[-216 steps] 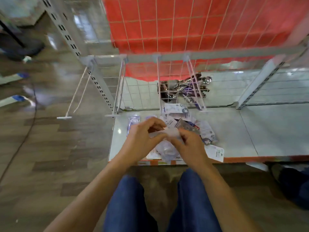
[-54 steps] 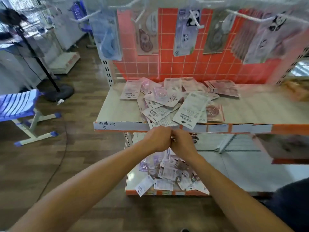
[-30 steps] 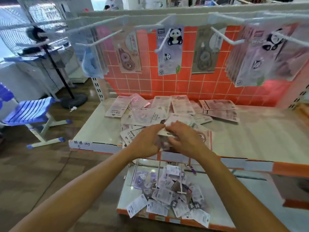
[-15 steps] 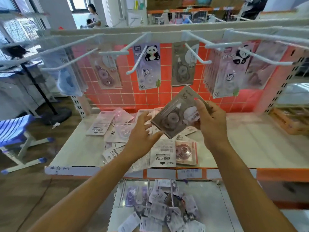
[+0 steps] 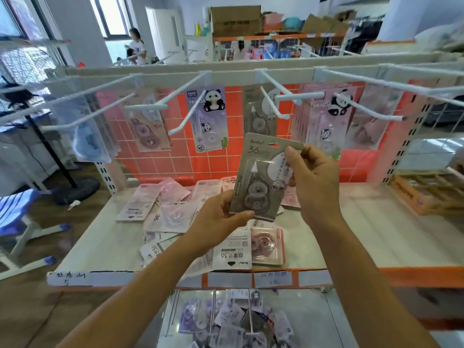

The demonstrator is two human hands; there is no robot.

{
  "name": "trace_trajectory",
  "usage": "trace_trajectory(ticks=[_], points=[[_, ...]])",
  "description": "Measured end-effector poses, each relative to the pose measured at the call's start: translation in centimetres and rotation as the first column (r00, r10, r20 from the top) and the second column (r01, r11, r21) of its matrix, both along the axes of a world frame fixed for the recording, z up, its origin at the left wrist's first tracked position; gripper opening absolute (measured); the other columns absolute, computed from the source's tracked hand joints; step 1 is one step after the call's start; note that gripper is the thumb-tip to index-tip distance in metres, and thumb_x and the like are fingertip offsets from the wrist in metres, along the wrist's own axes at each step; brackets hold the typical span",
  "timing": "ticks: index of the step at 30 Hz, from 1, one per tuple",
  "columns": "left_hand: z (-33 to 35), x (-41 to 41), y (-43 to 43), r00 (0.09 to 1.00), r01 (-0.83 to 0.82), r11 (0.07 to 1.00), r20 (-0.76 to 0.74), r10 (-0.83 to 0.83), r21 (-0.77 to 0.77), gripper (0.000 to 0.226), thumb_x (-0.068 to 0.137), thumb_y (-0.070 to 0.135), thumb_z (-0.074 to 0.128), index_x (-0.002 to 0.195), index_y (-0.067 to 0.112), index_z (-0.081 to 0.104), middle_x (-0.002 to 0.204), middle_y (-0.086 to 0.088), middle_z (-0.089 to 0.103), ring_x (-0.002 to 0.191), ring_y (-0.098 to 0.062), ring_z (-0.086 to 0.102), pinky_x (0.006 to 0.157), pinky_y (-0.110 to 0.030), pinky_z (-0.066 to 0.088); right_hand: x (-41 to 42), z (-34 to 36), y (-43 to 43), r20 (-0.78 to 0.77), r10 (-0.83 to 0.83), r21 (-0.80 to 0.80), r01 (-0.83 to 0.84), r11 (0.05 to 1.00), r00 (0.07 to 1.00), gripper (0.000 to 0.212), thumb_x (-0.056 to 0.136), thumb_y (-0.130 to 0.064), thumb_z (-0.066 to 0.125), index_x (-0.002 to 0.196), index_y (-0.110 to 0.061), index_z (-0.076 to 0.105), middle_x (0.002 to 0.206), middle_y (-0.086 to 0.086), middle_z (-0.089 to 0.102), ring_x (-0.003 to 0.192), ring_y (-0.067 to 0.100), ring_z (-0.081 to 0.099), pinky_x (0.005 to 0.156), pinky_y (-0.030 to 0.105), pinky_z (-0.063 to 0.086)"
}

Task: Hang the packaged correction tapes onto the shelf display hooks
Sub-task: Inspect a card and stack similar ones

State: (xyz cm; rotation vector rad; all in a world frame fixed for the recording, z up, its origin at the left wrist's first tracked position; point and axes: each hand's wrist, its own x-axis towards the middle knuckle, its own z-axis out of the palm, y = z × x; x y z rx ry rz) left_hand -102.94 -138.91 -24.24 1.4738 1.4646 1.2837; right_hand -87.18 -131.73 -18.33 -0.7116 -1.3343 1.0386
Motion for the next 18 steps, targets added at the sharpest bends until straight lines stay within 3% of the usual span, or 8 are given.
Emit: trace_trajectory(ticks=[3, 5, 9, 11, 15, 18], points=[[0.8, 0.4, -0.3, 1.0, 0.003, 0.998, 0.015, -0.004, 0.065, 0.021, 0.083, 0.017, 0.071, 0.1, 0.025, 0.064, 0.101, -0.004, 0.072, 0.093, -0.02, 0.07, 0.08, -0.032, 0.058, 0.4, 1.1, -0.7, 0.01, -0.002, 0.116, 0.001, 0.993, 1.0, 0.014, 0.093, -0.016, 0.06, 0.081, -0.021, 0.064, 0.068, 0.0, 0.063, 0.06, 0.011, 0.055, 0.051, 0.024, 0.044], [1.3, 0.5, -0.4, 1.0, 0.001, 0.994, -0.026, 0.002, 0.11, 0.022, 0.084, 0.014, 0.071, 0.102, 0.025, 0.065, 0.101, 0.002, 0.072, 0.095, -0.016, 0.069, 0.083, -0.032, 0.057, 0.7, 1.7, -1.2, -0.022, 0.011, 0.161, -0.007, 0.987, 1.0, 0.014, 0.093, -0.014, 0.06, 0.081, -0.021, 0.063, 0.065, -0.009, 0.064, 0.057, 0.006, 0.055, 0.05, 0.02, 0.043], [2.3, 1.1, -0.7, 0.994, -0.011, 0.982, -0.102, 0.031, 0.19, 0.026, 0.083, 0.01, 0.071, 0.099, 0.029, 0.064, 0.09, 0.026, 0.069, 0.089, -0.002, 0.068, 0.077, -0.018, 0.053, 1.2, 2.7, -1.8, -0.045, -0.001, 0.255, 0.013, 0.967, 0.999, 0.017, 0.092, -0.01, 0.06, 0.082, -0.023, 0.062, 0.063, -0.019, 0.065, 0.056, -0.002, 0.057, 0.052, 0.012, 0.044], [2.6, 1.5, -0.6, 0.995, -0.022, 0.977, -0.095, 0.043, 0.211, 0.027, 0.082, 0.01, 0.072, 0.097, 0.031, 0.064, 0.09, 0.023, 0.069, 0.088, -0.001, 0.068, 0.076, -0.016, 0.053, 1.3, 3.2, -1.9, -0.059, -0.004, 0.271, 0.02, 0.962, 0.998, 0.017, 0.092, -0.01, 0.06, 0.081, -0.023, 0.062, 0.064, -0.02, 0.065, 0.058, -0.004, 0.058, 0.054, 0.012, 0.045], [2.8, 2.0, -0.5, 0.994, -0.037, 0.968, -0.093, 0.063, 0.25, 0.024, 0.082, 0.013, 0.073, 0.1, 0.029, 0.066, 0.096, 0.006, 0.072, 0.089, -0.009, 0.069, 0.08, -0.028, 0.057, 1.5, 3.9, -1.6, -0.066, -0.035, 0.309, 0.054, 0.95, 0.997, 0.01, 0.09, -0.014, 0.061, 0.085, -0.022, 0.064, 0.07, -0.021, 0.067, 0.067, -0.003, 0.062, 0.063, 0.018, 0.051], [2.7, 2.3, -0.5, 0.992, -0.052, 0.967, -0.096, 0.078, 0.249, 0.02, 0.082, 0.021, 0.075, 0.099, 0.029, 0.067, 0.093, 0.006, 0.073, 0.087, -0.012, 0.069, 0.08, -0.035, 0.058, 1.6, 4.1, -1.5, -0.047, -0.064, 0.323, 0.076, 0.943, 0.997, 0.008, 0.091, -0.013, 0.062, 0.088, -0.021, 0.065, 0.07, -0.022, 0.068, 0.068, -0.003, 0.063, 0.063, 0.017, 0.052]])
